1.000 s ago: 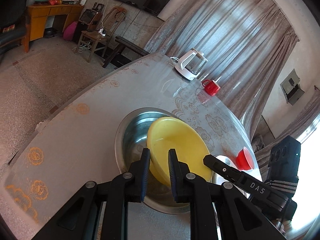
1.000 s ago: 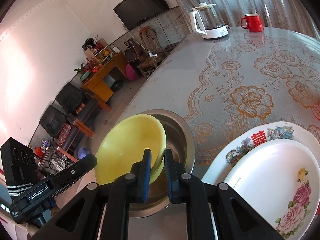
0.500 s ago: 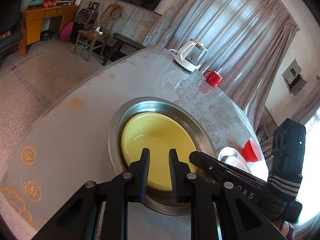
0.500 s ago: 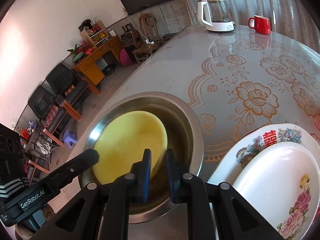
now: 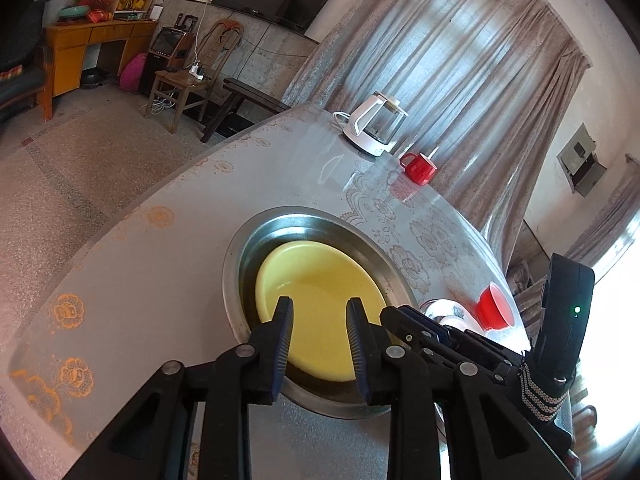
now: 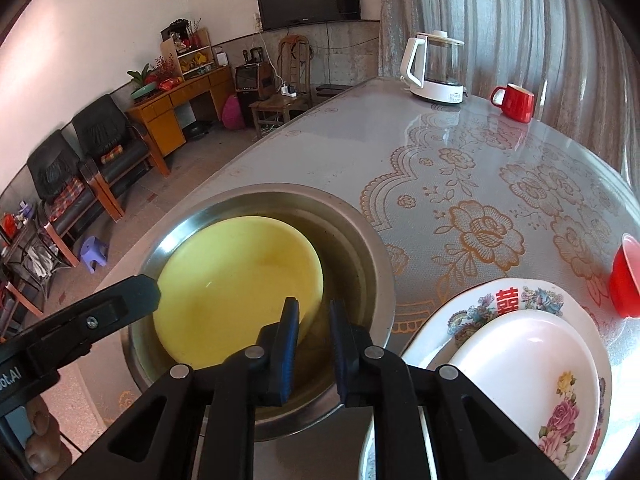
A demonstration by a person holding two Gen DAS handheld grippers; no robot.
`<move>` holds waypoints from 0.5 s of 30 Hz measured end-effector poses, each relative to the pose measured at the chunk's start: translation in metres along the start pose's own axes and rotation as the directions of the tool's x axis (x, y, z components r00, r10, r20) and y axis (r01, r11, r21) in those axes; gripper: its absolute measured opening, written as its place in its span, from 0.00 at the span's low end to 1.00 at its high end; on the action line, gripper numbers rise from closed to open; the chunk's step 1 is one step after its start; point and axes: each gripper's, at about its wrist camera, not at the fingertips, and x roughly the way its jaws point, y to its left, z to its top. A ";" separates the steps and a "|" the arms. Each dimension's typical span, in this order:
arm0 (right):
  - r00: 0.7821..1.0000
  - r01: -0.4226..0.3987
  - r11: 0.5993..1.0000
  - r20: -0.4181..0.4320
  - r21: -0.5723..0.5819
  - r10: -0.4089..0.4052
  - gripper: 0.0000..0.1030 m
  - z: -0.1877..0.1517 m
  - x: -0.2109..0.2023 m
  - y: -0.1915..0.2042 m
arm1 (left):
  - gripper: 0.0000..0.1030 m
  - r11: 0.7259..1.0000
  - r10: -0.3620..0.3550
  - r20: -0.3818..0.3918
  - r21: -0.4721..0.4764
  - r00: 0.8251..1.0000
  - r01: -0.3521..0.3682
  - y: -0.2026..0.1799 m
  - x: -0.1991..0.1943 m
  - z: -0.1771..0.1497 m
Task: Organize plates and bowls
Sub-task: 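Lower the yellow bowl into the steel bowl, then open both tools and release the yellow bowl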
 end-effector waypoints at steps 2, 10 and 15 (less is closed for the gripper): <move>1.000 0.017 1.000 0.006 -0.004 -0.017 0.12 0.000 -0.002 0.000 | 0.33 1.000 0.009 0.008 -0.004 1.000 -0.009 0.001 -0.002 0.000; 1.000 -0.030 1.000 0.006 0.008 0.030 0.17 0.000 -0.001 -0.001 | 0.34 0.998 0.059 0.014 0.028 0.998 -0.060 0.001 -0.004 -0.006; 0.997 -0.073 0.997 0.024 0.035 0.072 0.30 -0.002 -0.007 -0.003 | 0.34 0.993 0.091 0.027 0.070 0.996 -0.092 -0.005 -0.006 -0.008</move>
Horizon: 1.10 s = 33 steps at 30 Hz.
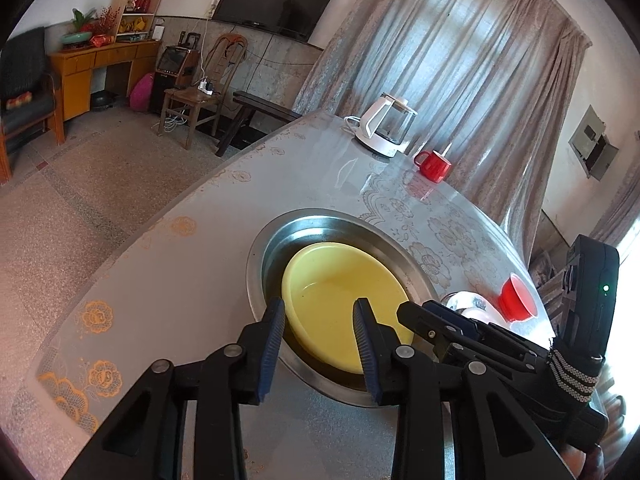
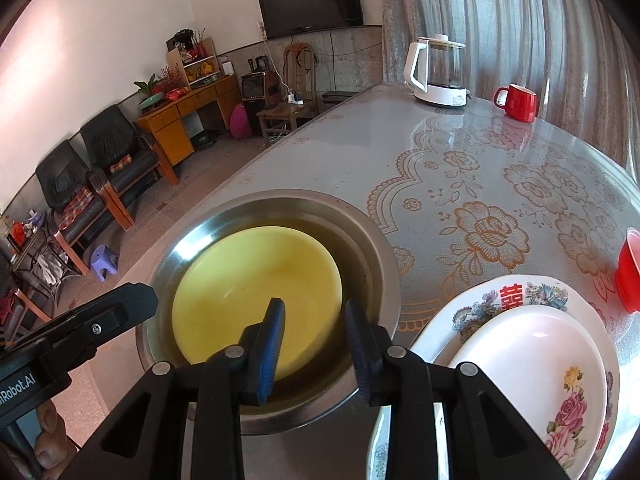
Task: Organize plates and bowls
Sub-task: 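Open both tools and release the yellow bowl, then move both open tools over the plate stack toward the red bowl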
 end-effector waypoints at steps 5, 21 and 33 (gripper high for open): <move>1.000 -0.010 1.000 0.022 0.018 0.010 0.32 -0.002 -0.009 -0.002 | 0.37 0.999 0.008 0.006 0.034 1.000 -0.008 -0.009 -0.003 -0.001; 0.997 -0.029 0.989 0.079 0.145 0.018 0.36 -0.019 -0.049 -0.040 | 0.37 0.988 -0.002 -0.007 0.154 1.000 0.003 -0.048 -0.007 -0.011; 0.989 0.064 0.966 0.116 0.249 -0.095 0.36 -0.043 -0.083 -0.094 | 0.37 0.960 -0.055 -0.062 0.272 0.997 0.070 -0.100 0.009 -0.018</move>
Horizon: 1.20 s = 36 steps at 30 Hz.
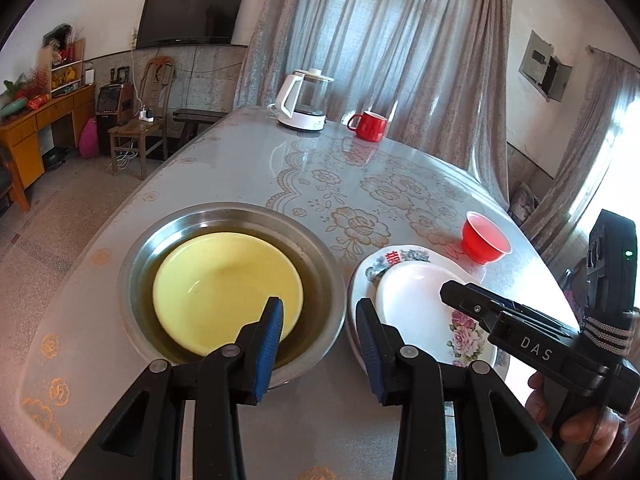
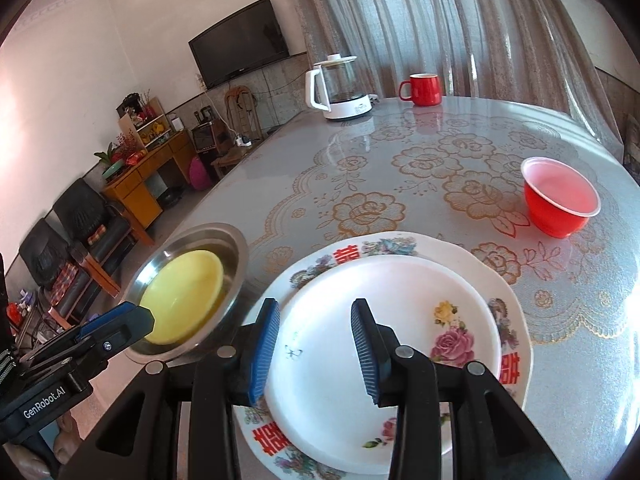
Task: Organize plates and bowls
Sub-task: 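Move both open tools over the plate stack toward the red bowl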
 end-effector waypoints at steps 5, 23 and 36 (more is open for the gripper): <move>0.997 0.065 0.994 0.024 0.086 -0.067 0.36 0.001 -0.017 -0.038 | 0.37 0.996 -0.062 -0.027 0.069 0.998 0.064 -0.037 0.018 0.012; 0.972 0.154 0.919 0.111 0.362 -0.207 0.36 -0.006 -0.069 -0.175 | 0.37 0.964 -0.179 -0.201 0.161 0.963 0.213 -0.172 0.102 0.041; 0.967 0.123 0.885 0.148 0.449 -0.209 0.36 0.003 -0.069 -0.225 | 0.37 0.953 -0.179 -0.218 0.203 0.960 0.223 -0.210 0.136 0.059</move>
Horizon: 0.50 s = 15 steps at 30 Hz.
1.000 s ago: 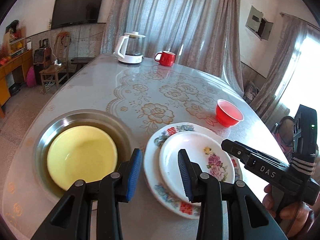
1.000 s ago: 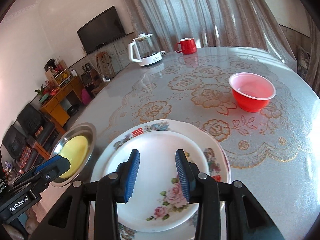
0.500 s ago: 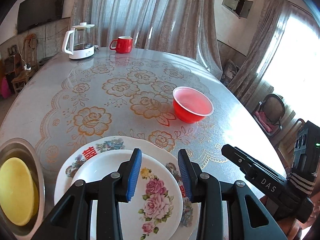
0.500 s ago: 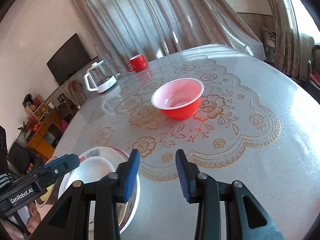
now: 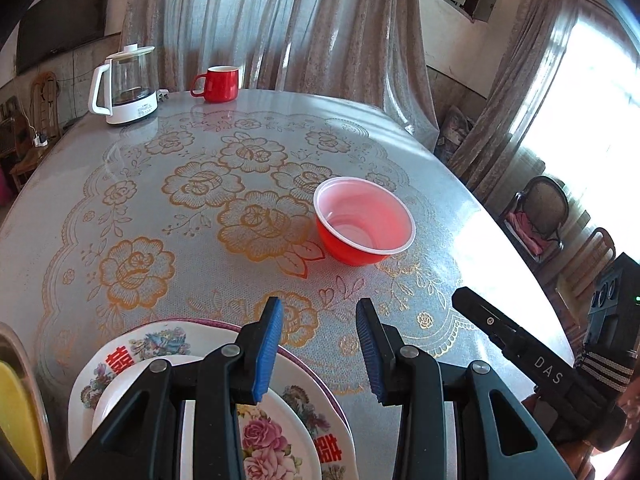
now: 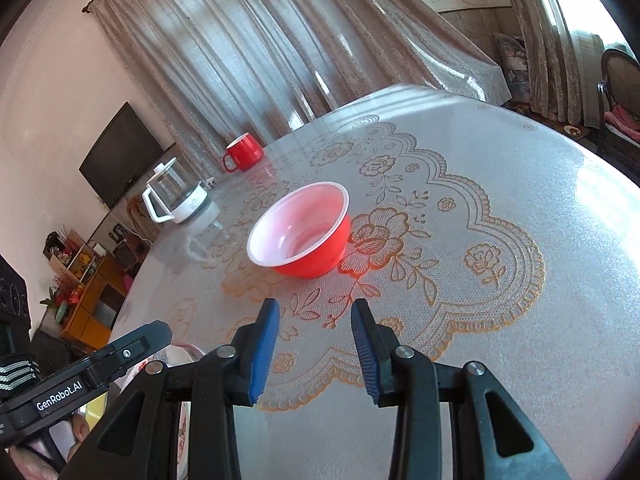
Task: Organize plates and bowls
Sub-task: 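Move both open tools over the plate stack toward the red bowl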
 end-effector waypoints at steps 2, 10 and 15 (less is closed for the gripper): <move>1.000 -0.005 1.000 0.011 0.023 0.005 0.36 0.004 0.001 -0.008 | 0.37 1.000 -0.010 0.004 -0.003 1.000 0.010 0.000 0.003 0.004; 1.000 -0.019 0.996 0.026 0.083 0.017 0.34 0.023 0.013 -0.025 | 0.37 0.999 -0.042 0.011 -0.019 0.999 0.042 -0.002 0.019 0.019; 1.000 -0.016 0.997 0.003 0.079 0.015 0.28 0.028 0.031 -0.023 | 0.36 0.996 -0.060 -0.017 -0.067 0.998 0.059 0.005 0.038 0.027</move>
